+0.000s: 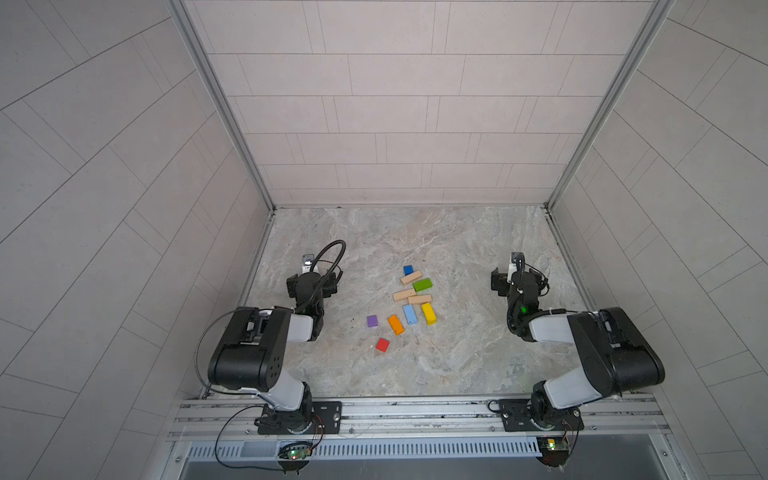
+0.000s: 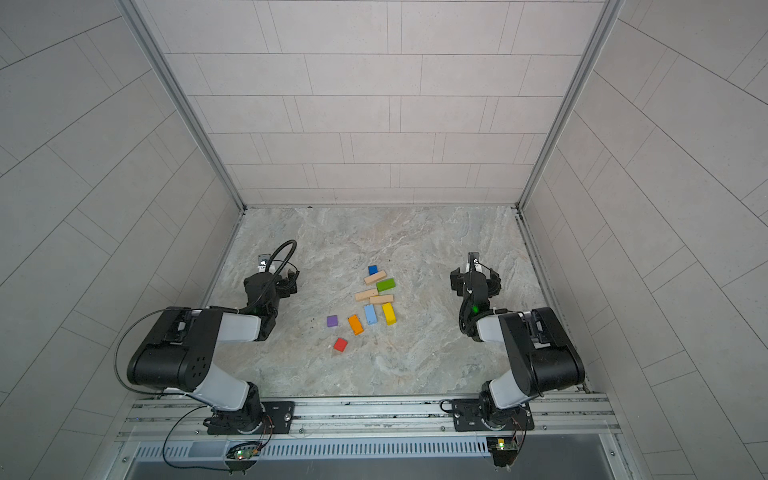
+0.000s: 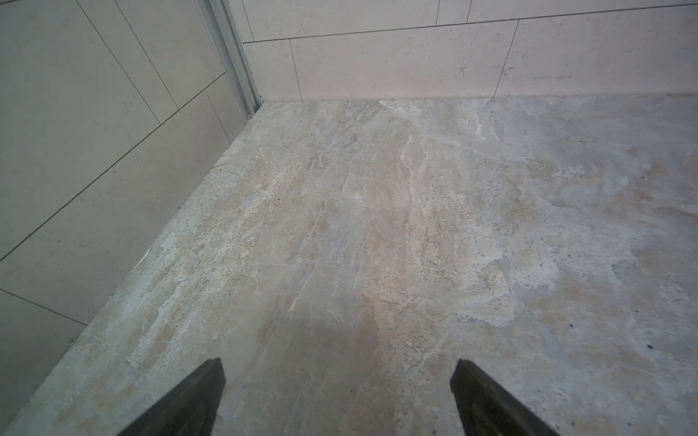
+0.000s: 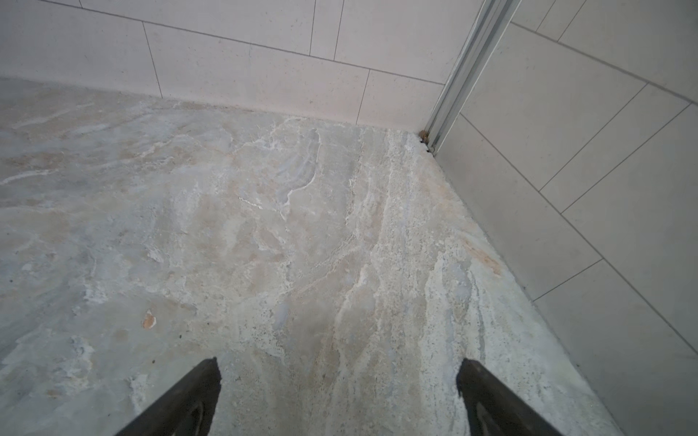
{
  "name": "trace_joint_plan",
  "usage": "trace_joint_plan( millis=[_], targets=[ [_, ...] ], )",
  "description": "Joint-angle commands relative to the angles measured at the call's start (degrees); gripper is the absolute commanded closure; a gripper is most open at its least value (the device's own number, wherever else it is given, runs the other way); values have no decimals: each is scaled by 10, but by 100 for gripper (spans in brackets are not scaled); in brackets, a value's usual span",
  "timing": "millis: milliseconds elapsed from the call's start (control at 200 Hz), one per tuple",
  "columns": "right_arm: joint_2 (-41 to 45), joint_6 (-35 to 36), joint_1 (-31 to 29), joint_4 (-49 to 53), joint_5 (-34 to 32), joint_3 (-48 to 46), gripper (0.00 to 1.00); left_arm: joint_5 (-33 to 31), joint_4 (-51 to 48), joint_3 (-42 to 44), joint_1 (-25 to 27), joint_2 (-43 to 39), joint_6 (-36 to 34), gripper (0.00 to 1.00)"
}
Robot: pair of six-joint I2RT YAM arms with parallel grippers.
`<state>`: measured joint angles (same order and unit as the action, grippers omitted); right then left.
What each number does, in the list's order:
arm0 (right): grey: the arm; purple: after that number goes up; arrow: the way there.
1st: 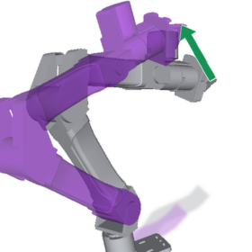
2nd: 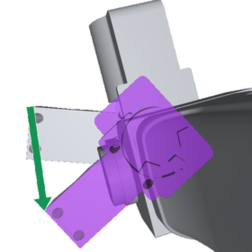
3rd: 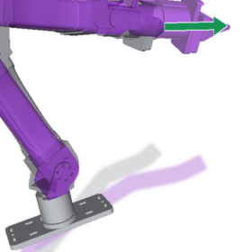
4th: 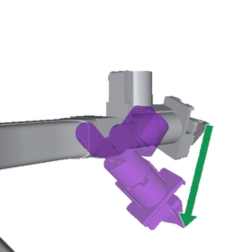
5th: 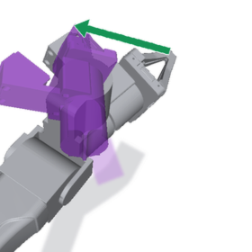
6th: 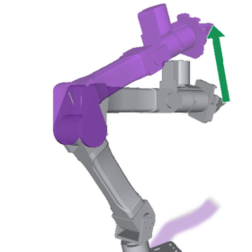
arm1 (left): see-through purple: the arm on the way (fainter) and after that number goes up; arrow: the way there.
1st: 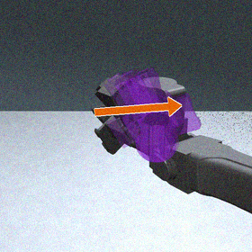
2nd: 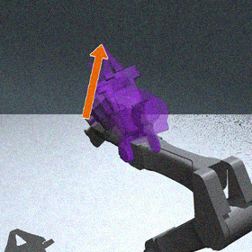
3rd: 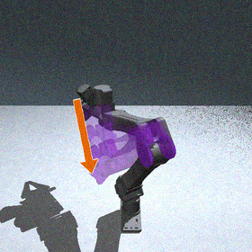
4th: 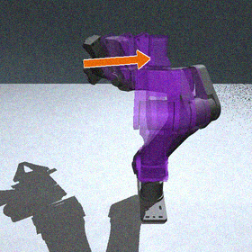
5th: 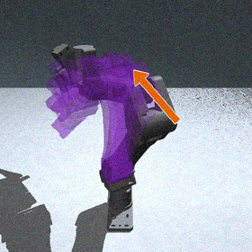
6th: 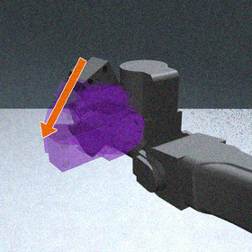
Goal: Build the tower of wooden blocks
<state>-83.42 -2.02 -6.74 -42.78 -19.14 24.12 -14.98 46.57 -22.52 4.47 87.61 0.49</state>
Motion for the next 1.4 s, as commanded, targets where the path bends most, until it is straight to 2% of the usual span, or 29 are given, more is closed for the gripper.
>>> trace_joint_plan(
  millis=[0, 85, 135, 190, 255, 375, 475, 601, 691, 771, 896, 1061, 1396],
  targets=[
    [60, -67, -3, 214, -72, 84, 1, -47, -94, -58, 15, -47, -12, 0],
    [74, -100, -4, 357, -34, 161, 1, -95, -181, -102, 44, -64, -20, 0],
    [74, -152, -9, 436, -44, 200, 1, -122, -242, -129, 54, -80, 22, 0],
    [69, -198, -10, 502, -37, 233, 1, -114, -302, -157, 61, -97, 71, 0],
    [62, -228, -20, 566, -17, 262, 1, -96, -363, -193, 74, -108, 98, 0],
    [45, -272, -62, 663, 7, 308, 1, -23, -542, -294, 83, -114, 162, 0],
    [35, -282, -106, 702, 48, 327, 1, 32, -630, -348, 85, -114, 207, 0],
    [16, -268, -180, 728, 54, 343, 0, 123, -721, -400, 85, -109, 211, 0],
    [0, -264, -215, 761, 83, 361, 1, 185, -774, -412, 85, -120, 195, 0],
    [-7, -285, -237, 779, 106, 367, 2, 220, -792, -399, 85, -145, 179, 0],
    [-12, -309, -271, 753, 144, 357, 3, 263, -789, -363, 85, -195, 158, 0],
    [-47, -325, -322, 730, 150, 373, 3, 312, -765, -303, 85, -252, 162, 0],
    [-133, -330, -362, 690, 150, 422, 0, 376, -748, -291, 85, -222, 195, 0]
  ],
)
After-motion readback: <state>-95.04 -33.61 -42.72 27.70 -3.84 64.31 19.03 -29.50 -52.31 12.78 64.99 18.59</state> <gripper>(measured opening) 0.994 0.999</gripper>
